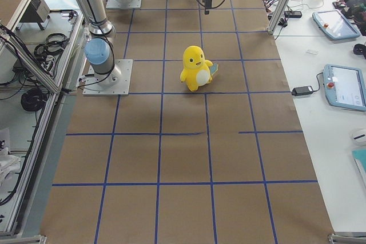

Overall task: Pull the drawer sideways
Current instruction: 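Move the left gripper down to the white bar handle of the drawer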

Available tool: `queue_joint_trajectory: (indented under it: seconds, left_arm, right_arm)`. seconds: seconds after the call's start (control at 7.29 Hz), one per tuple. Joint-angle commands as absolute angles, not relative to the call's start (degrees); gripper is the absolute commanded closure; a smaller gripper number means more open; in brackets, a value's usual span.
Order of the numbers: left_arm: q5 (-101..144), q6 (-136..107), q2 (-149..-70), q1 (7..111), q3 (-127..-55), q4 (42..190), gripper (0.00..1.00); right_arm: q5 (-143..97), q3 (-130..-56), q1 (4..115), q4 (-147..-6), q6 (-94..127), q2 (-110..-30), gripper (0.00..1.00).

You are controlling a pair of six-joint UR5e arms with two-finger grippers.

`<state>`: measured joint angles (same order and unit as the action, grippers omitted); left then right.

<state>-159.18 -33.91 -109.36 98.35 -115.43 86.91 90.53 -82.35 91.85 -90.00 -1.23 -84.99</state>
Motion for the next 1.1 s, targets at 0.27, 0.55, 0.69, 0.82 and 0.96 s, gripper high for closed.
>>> queue_joint_trajectory:
  seconds: [0.27,0.55,0.69,0.82,0.96]
  left_arm:
    - [-161.10,-36.03,-110.65,97.48,-115.84,89.38,0.00]
    - [-161.19,-37.52,-110.74,96.24,-116.01,89.38,0.00]
    - [-161.89,-37.62,-110.83,96.24,-115.93,89.38,0.01]
    - [-163.46,-37.62,-111.18,96.15,-116.01,89.47,0.06]
    - [-163.65,-37.53,-111.09,96.15,-116.02,89.82,0.06]
  right_arm:
    - [90.53,-82.35,91.85,-90.00,-1.23,-84.99,0.00]
    - [90.53,-82.35,91.85,-90.00,-1.23,-84.99,0.00]
    - [90.53,-82.35,91.85,-90.00,-1.23,-84.99,0.00]
    - [90.53,-82.35,91.85,-90.00,-1.23,-84.99,0.00]
    - [90.53,-82.35,91.85,-90.00,-1.23,-84.99,0.00]
